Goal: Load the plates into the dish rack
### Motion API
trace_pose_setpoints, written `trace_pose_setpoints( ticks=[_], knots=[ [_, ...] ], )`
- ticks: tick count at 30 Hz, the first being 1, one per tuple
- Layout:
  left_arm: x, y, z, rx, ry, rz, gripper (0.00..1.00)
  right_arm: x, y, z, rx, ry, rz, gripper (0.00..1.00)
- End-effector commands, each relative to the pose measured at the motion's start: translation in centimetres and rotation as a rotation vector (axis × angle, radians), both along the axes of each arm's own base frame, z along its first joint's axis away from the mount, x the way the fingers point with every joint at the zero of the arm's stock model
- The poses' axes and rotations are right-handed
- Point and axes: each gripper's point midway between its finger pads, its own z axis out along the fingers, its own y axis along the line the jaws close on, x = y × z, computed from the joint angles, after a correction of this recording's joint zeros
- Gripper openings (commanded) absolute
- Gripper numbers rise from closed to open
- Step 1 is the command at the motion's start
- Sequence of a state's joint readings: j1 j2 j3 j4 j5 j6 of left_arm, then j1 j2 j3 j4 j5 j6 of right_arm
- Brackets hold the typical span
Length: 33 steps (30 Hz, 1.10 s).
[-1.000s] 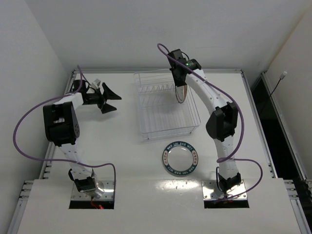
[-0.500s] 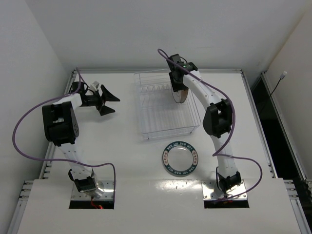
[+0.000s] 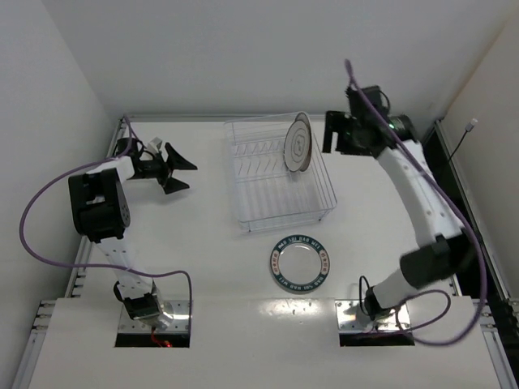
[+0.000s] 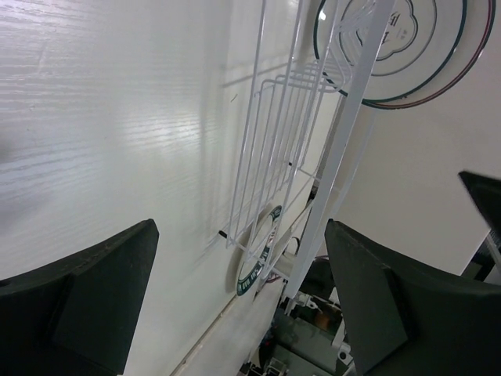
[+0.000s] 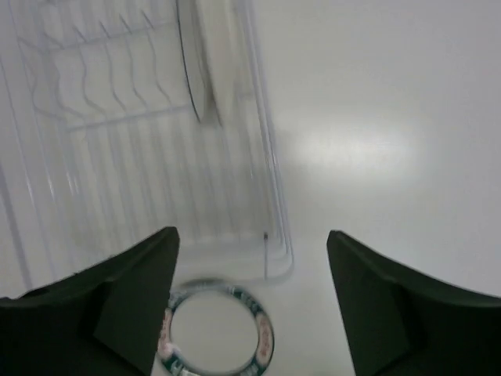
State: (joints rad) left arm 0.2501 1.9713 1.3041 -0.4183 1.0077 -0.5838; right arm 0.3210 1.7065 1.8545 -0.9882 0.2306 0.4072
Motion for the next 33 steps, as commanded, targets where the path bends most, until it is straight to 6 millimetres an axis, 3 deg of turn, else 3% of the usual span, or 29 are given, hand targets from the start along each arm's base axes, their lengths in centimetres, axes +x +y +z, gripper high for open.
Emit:
trace_pose_setpoints(
  ticks=[1, 2, 3, 5, 6, 7, 8, 10, 11, 14, 21, 27, 32, 33],
  knots=[
    [0.0, 0.9, -0.6, 0.001, -0.006, 0.007, 0.86, -6.6, -0.4, -1.6, 0.244, 0.077, 0.029, 0.78],
    [0.0, 0.9, -1.0, -0.002, 0.005, 0.007, 0.86, -8.1, -0.6, -2.8, 0.282, 0.103, 0.040, 0.78],
    [0.0, 0.9, -1.0, -0.002, 0.005, 0.007, 0.86, -10.6, -1.8, -6.9, 0.313, 0.212, 0.009, 0.78],
    [0.1, 1.2, -1.4, -0.017, 0.021, 0.012, 0.86, -13.5, -0.5, -8.0, 0.434, 0.214, 0.104, 0.78],
    [0.1, 1.2, -1.4, -0.017, 0.021, 0.012, 0.86, -16.1, -0.7, -11.5, 0.466, 0.305, 0.108, 0.76],
    [0.1, 1.2, -1.7, -0.019, 0.030, 0.012, 0.86, -17.7, 0.6, -12.2, 0.537, 0.336, 0.157, 0.76],
    [0.1, 1.2, -1.7, -0.019, 0.030, 0.012, 0.86, -20.1, 0.7, -14.5, 0.578, 0.380, 0.159, 0.76],
    [0.3, 1.3, -1.5, -0.012, 0.013, 0.007, 0.86, -21.0, 1.5, -15.5, 0.662, 0.368, 0.185, 0.73],
    [0.1, 1.3, -1.6, -0.015, 0.023, 0.007, 0.86, -22.6, 1.7, -17.3, 0.680, 0.408, 0.182, 0.73],
    [-0.2, 1.2, -1.9, -0.019, 0.037, 0.007, 0.86, -24.4, 1.4, -20.4, 0.682, 0.464, 0.163, 0.70],
    [-1.3, 0.9, -2.4, -0.024, 0.054, 0.007, 0.86, -26.8, 1.2, -25.5, 0.671, 0.544, 0.155, 0.63],
    [-2.2, 0.6, -2.3, -0.025, 0.057, 0.007, 0.86, -26.3, 1.5, -26.7, 0.652, 0.573, 0.156, 0.41],
    [-2.2, 0.6, -1.8, -0.019, 0.037, 0.007, 0.86, -25.8, 1.5, -27.1, 0.658, 0.598, 0.140, 0.06],
    [-2.2, 0.6, -1.8, -0.019, 0.037, 0.007, 0.86, -26.2, 1.5, -27.1, 0.658, 0.616, 0.133, 0.03]
  ],
)
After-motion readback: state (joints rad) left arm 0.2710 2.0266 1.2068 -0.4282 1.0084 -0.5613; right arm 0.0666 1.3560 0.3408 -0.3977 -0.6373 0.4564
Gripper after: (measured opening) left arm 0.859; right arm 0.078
